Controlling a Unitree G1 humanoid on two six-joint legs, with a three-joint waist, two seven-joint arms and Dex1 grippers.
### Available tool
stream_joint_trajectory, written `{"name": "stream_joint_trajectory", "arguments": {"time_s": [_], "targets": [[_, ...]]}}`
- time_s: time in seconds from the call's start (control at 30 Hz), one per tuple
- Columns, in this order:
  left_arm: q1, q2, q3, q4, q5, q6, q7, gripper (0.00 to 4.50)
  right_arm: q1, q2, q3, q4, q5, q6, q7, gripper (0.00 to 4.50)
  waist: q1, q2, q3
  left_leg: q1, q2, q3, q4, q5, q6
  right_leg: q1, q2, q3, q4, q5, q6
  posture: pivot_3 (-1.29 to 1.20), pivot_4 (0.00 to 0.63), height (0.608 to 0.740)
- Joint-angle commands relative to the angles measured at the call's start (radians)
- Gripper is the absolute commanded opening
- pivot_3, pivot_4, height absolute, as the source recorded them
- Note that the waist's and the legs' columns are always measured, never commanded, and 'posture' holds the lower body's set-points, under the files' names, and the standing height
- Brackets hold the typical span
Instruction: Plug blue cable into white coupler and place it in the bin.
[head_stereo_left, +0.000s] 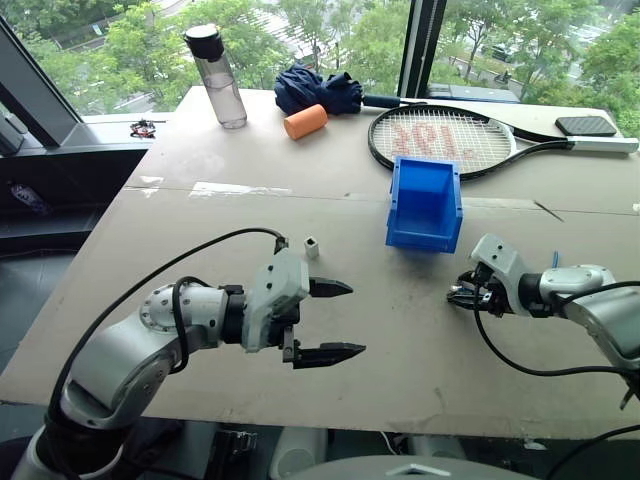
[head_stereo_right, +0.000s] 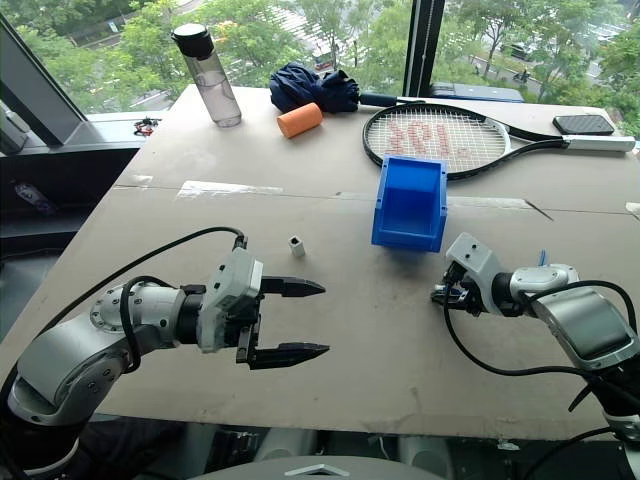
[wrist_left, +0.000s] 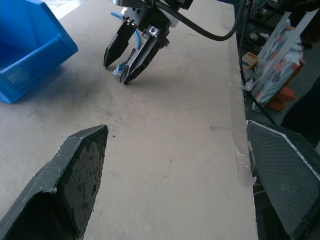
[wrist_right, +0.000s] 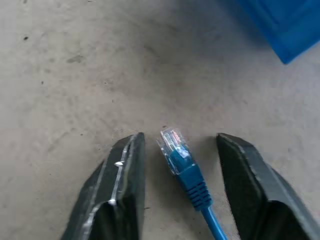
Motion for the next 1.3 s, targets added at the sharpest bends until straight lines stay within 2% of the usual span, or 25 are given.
{"name": "stream_joint_trajectory", "arguments": {"time_s": [0.03, 0.07, 0.2, 0.33, 0.5, 0.63, 0.7, 0.73, 0.83, 0.93, 1.03, 1.13, 1.3], "targets": [[0.025, 0.012, 0.03, -0.04, -0.019, -0.015, 0.006, 4.5, 0.017, -0.019, 0.004, -0.026, -0.032, -0.026, 0.018, 0.27, 0.002, 0.0, 0.0, 0.0, 0.0, 0.0, 0.0, 0.0, 0.0, 0.0, 0.0, 0.0, 0.0, 0.0, 0.0, 0.0, 0.15, 0.74], [0.029, 0.011, 0.03, -0.039, -0.018, -0.016, 0.009, 4.5, 0.018, -0.015, 0.003, -0.038, -0.031, -0.03, 0.021, 0.1, 0.003, 0.0, 0.0, 0.0, 0.0, 0.0, 0.001, 0.0, 0.0, 0.0, 0.0, 0.0, 0.0, 0.0, -0.001, 0.0, 0.15, 0.74], [0.043, 0.006, 0.029, -0.023, -0.014, -0.021, 0.015, 4.5, -0.012, 0.035, 0.02, -0.097, -0.017, 0.002, 0.015, 0.1, 0.001, 0.0, 0.0, 0.0, 0.0, 0.0, 0.002, 0.0, 0.0, 0.0, 0.0, 0.0, 0.0, -0.001, -0.002, 0.0, 0.15, 0.74], [0.036, 0.002, 0.036, 0.04, -0.002, -0.035, 0.006, 4.5, -0.146, 0.191, 0.109, -0.139, -0.019, 0.08, -0.03, 0.1, -0.023, 0.001, 0.0, 0.0, 0.002, -0.001, 0.001, 0.0, 0.0, 0.0, 0.002, 0.0, 0.002, 0.0, -0.001, 0.0, 0.15, 0.74], [0.065, 0.05, 0.087, 0.181, 0.051, -0.142, -0.1, 4.5, -0.262, 0.331, 0.198, -0.091, -0.046, 0.129, -0.069, 0.1, -0.024, 0.001, 0.001, 0.0, 0.002, -0.002, 0.001, 0.0, 0.0, -0.001, 0.003, -0.001, 0.002, 0.0, 0.0, 0.0, 0.15, 0.74], [0.072, 0.052, 0.076, 0.288, 0.142, -0.258, -0.137, 4.5, -0.278, 0.369, 0.28, -0.007, -0.097, 0.06, -0.056, 0.1, -0.016, 0.001, 0.001, -0.001, 0.0, -0.002, 0.0, 0.0, 0.0, -0.002, 0.001, -0.002, 0.001, -0.001, -0.002, 0.0, 0.15, 0.74], [0.059, 0.036, 0.046, 0.327, 0.195, -0.305, -0.13, 4.5, -0.253, 0.356, 0.328, 0.062, -0.146, -0.032, -0.037, 0.92, -0.016, 0.001, 0.001, -0.002, 0.0, -0.002, 0.001, 0.0, 0.0, -0.002, 0.0, -0.002, 0.0, -0.001, -0.002, 0.0, 0.15, 0.74], [0.053, 0.026, 0.025, 0.331, 0.213, -0.308, -0.123, 4.5, -0.228, 0.35, 0.318, 0.068, -0.158, -0.071, -0.046, 1.18, -0.016, 0.001, 0.001, -0.002, -0.001, -0.001, 0.001, 0.0, 0.0, -0.002, -0.001, -0.002, 0.001, -0.001, -0.002, 0.0, 0.15, 0.74], [0.03, 0.014, -0.025, 0.337, 0.267, -0.302, -0.101, 4.5, -0.169, 0.339, 0.239, 0.011, -0.139, -0.142, -0.052, 2.6, -0.017, 0.001, 0.0, -0.001, -0.001, -0.002, 0.001, 0.0, 0.0, -0.001, 0.0, -0.002, 0.001, 0.0, 0.0, 0.0, 0.15, 0.74], [-0.032, 0.01, -0.075, 0.37, 0.299, -0.274, -0.107, 4.5, -0.073, 0.3, 0.092, -0.13, -0.031, -0.134, -0.022, 3.97, -0.014, 0.003, 0.001, -0.002, -0.001, -0.002, 0.001, 0.0, 0.0, -0.002, 0.0, -0.002, 0.002, 0.001, 0.0, 0.0, 0.15, 0.74], [-0.136, -0.026, -0.141, 0.443, 0.326, -0.284, -0.146, 4.5, 0.088, 0.216, -0.06, -0.305, 0.042, -0.143, 0.002, 3.97, -0.003, 0.003, 0.002, -0.003, -0.001, -0.003, 0.001, 0.0, 0.0, -0.001, 0.0, -0.002, 0.001, 0.001, 0.001, 0.0, 0.15, 0.74], [-0.223, -0.072, -0.206, 0.525, 0.374, -0.329, -0.178, 4.5, 0.248, 0.176, -0.183, -0.428, 0.083, -0.141, -0.009, 3.97, -0.001, 0.003, 0.001, -0.002, -0.001, -0.003, 0.001, 0.0, 0.0, -0.001, 0.0, -0.002, 0.001, 0.001, 0.001, 0.0, 0.15, 0.74], [-0.352, -0.184, -0.316, 0.707, 0.48, -0.447, -0.226, 4.5, 0.579, 0.188, -0.345, -0.588, 0.057, -0.172, -0.093, 3.97, 0.004, 0.002, 0.001, -0.003, 0.0, -0.002, 0.002, 0.0, 0.0, 0.0, 0.001, -0.002, 0.001, 0.001, 0.001, 0.0, 0.15, 0.74]]}}
